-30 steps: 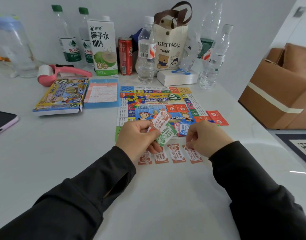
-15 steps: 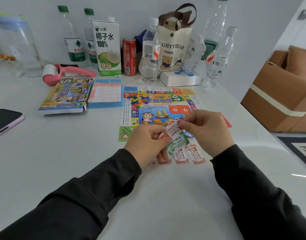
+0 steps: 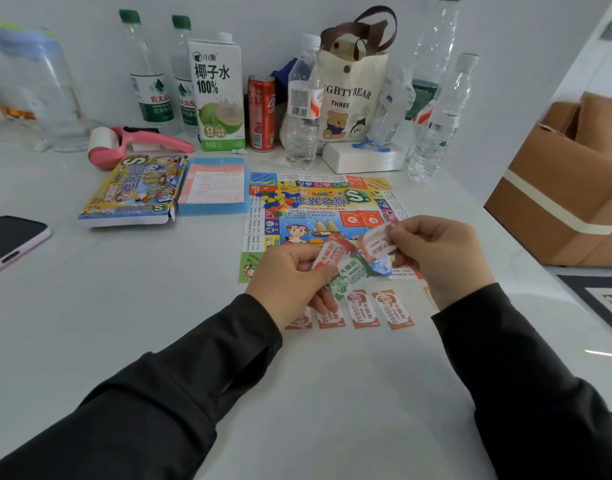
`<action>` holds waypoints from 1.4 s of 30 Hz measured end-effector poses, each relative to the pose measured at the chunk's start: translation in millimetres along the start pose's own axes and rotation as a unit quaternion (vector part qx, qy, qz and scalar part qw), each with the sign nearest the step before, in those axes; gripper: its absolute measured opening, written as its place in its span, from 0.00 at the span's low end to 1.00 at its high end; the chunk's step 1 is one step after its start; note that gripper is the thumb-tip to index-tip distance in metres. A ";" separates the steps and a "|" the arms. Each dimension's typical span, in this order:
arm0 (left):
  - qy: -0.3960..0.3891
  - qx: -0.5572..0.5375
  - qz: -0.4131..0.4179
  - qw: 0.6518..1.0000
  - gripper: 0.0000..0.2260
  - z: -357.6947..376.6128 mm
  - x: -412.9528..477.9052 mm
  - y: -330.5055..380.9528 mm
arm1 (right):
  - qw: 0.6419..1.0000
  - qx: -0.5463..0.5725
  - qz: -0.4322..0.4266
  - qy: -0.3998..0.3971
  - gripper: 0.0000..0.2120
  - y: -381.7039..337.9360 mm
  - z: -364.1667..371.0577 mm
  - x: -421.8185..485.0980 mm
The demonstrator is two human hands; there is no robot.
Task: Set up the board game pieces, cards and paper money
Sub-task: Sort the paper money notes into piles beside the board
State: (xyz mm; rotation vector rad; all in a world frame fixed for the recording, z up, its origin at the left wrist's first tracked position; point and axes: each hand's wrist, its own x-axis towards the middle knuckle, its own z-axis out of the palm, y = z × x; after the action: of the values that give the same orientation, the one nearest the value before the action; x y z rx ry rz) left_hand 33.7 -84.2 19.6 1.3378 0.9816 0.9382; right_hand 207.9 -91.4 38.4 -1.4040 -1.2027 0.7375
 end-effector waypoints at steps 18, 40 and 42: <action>0.022 -0.046 0.003 0.999 0.10 -1.2 2.0 1.1 | 0.997 -0.003 0.028 0.065 0.11 -0.7 0.8 -0.5; -0.022 -0.051 0.020 0.998 0.08 -1.4 -0.9 3.2 | 0.994 -0.039 0.033 -0.092 0.07 -5.2 8.2 -7.0; -0.025 -0.074 0.013 0.997 0.08 -1.8 -0.7 2.5 | 0.996 -0.032 0.024 -0.074 0.08 -4.0 7.4 -6.2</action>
State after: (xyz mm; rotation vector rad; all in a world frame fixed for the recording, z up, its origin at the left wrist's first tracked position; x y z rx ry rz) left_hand 31.8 -84.2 22.1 1.2453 0.8424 0.9730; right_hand 198.2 -95.2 39.5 -1.4542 -1.3212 0.8550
